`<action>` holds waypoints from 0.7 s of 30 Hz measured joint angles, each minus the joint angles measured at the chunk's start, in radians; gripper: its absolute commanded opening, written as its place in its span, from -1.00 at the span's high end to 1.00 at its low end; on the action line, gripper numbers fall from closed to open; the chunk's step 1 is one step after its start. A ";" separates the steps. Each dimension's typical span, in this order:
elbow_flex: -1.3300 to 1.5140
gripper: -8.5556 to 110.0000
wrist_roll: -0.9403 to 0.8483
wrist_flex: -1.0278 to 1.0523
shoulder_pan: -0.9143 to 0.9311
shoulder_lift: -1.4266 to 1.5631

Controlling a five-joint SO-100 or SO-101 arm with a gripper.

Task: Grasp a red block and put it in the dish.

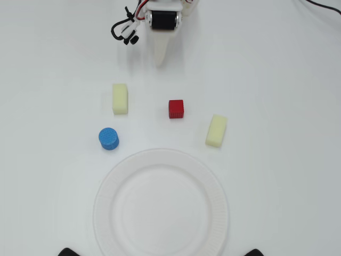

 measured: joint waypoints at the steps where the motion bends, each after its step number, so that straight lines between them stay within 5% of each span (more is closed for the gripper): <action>1: 0.000 0.85 0.000 0.000 0.000 0.000; 21: 0.000 0.85 -0.017 0.000 -0.003 0.000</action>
